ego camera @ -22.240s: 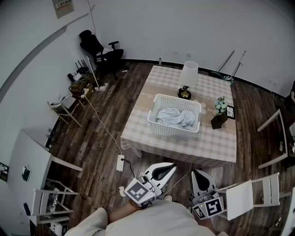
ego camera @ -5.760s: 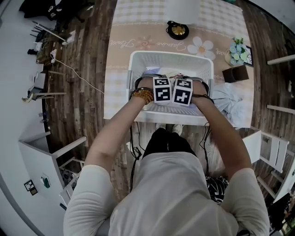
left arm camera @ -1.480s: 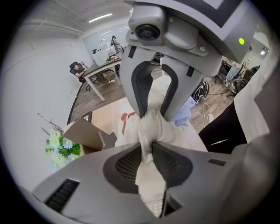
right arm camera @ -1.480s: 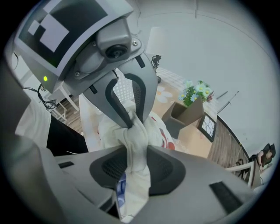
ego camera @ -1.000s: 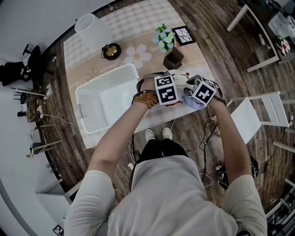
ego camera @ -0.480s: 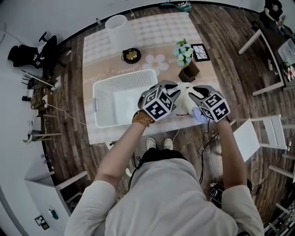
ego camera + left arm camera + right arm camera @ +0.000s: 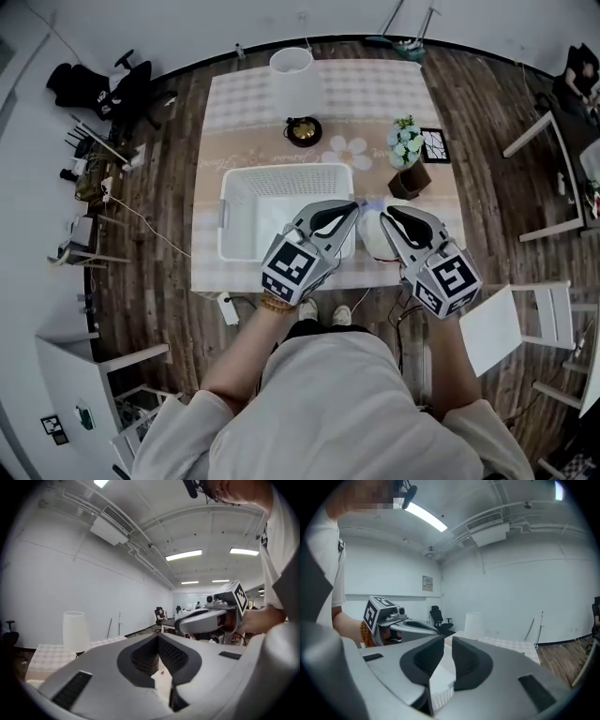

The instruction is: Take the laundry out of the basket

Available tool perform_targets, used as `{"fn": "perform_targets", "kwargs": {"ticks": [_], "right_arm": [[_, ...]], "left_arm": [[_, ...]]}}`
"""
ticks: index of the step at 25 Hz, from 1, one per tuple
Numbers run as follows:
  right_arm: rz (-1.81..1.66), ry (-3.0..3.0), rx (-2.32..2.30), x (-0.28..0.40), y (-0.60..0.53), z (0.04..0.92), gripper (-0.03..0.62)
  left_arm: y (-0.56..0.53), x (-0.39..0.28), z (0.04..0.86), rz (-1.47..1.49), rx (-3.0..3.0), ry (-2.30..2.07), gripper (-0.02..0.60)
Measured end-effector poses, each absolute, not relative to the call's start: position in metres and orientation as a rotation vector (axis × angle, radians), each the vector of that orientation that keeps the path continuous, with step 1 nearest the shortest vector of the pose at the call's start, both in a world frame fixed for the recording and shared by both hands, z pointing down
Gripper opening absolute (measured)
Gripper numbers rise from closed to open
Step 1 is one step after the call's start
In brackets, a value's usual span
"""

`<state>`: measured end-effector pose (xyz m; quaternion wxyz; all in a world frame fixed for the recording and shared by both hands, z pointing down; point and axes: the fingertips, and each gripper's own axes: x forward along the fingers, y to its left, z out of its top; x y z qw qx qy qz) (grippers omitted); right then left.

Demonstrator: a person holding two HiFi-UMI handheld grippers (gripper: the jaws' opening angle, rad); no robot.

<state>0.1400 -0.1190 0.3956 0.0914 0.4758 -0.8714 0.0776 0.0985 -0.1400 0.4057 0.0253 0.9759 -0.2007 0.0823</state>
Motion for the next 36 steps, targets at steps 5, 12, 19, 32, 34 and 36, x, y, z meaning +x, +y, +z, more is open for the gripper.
{"fn": "perform_targets", "kwargs": {"ticks": [5,12,19,32,34,36], "right_arm": [[0.162,-2.71,1.394,0.102,-0.101,0.354,0.02],[0.081,-2.767,1.393,0.074,-0.085,0.341,0.006],[0.074,-2.762,1.417,0.067,-0.085,0.342,0.005],[0.071,-2.752,1.423,0.059,-0.088,0.338,0.006],[0.072,-2.751,1.422,0.056,-0.089,0.337,0.006],[0.071,-2.749,1.419,0.053,-0.09,0.336,0.006]], "left_arm": [[-0.117,0.066,0.365,0.049,3.018,-0.691,0.023],[-0.096,0.043,0.348,-0.025,3.005,-0.754,0.024],[-0.093,0.03,0.355,-0.015,2.974,-0.805,0.025],[-0.099,0.018,0.351,-0.049,2.96,-0.823,0.025],[-0.1,0.016,0.349,-0.055,2.964,-0.82,0.025],[-0.1,0.013,0.346,-0.062,2.969,-0.817,0.025]]}}
